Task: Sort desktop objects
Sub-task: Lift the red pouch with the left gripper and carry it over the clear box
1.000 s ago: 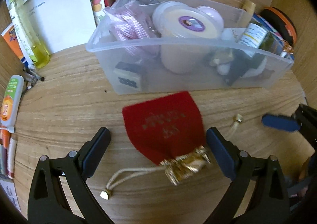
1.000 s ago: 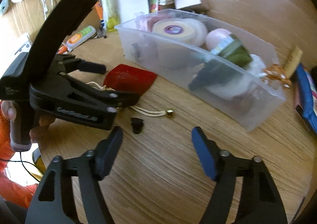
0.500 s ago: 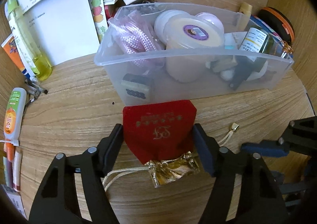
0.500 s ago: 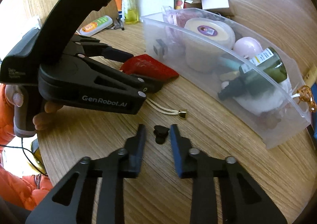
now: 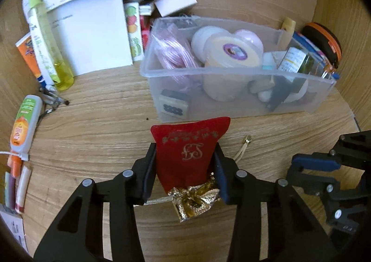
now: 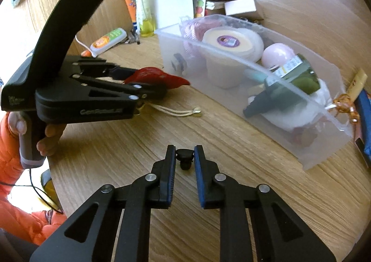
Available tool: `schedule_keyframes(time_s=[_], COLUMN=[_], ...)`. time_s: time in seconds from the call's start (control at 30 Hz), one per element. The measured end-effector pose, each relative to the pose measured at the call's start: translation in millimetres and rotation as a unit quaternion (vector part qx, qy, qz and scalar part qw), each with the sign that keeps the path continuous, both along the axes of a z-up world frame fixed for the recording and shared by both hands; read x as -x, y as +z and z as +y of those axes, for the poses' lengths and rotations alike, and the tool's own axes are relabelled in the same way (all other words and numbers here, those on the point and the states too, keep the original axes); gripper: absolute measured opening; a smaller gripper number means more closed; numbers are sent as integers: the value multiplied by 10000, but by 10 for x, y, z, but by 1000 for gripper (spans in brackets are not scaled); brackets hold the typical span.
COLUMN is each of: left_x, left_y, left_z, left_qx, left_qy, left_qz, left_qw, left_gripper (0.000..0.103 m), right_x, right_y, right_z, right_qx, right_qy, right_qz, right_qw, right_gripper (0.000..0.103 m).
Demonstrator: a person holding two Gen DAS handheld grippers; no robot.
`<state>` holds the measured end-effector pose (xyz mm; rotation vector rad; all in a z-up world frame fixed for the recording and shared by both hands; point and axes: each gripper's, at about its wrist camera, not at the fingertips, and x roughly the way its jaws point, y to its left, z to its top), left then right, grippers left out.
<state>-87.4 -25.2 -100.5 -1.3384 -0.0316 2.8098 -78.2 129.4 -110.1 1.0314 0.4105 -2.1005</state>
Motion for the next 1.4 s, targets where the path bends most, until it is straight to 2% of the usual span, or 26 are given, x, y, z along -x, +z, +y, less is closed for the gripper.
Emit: schedule_keyframes(time_s=[0.4,0.67,0.83,1.0,1.2,1.4], left_x=[-265,-237,-145,-47,77,282], left_y=[483,865,1002,1160,1361,1449], left_z=[76,122,124,33,-20,-16], left_qx=[50,-74,105,-9,88,-15], left_qy=[94,67,54,84,233,219], left_qz=[743,1201,1274,1330,1581,1606], left_qw=[9972,9927,9918,9911,9871,9868], left_gripper=[44,44,44,44,44,44], right_x=[88,196,222,258,437,703], right_y=[403,738,926,1056,1151,1216], right_z=[241,391,447,456,290,175], right_qx=[298,611,840,1069,940,869], right_qy=[-337,-564,-660,-714,-688,-730], right_qz=[365,684,905,1017,1121,1111], right_qw=[9983,9942,9902,9865,9868,9873], right_gripper=[14,14,14,14,14,14])
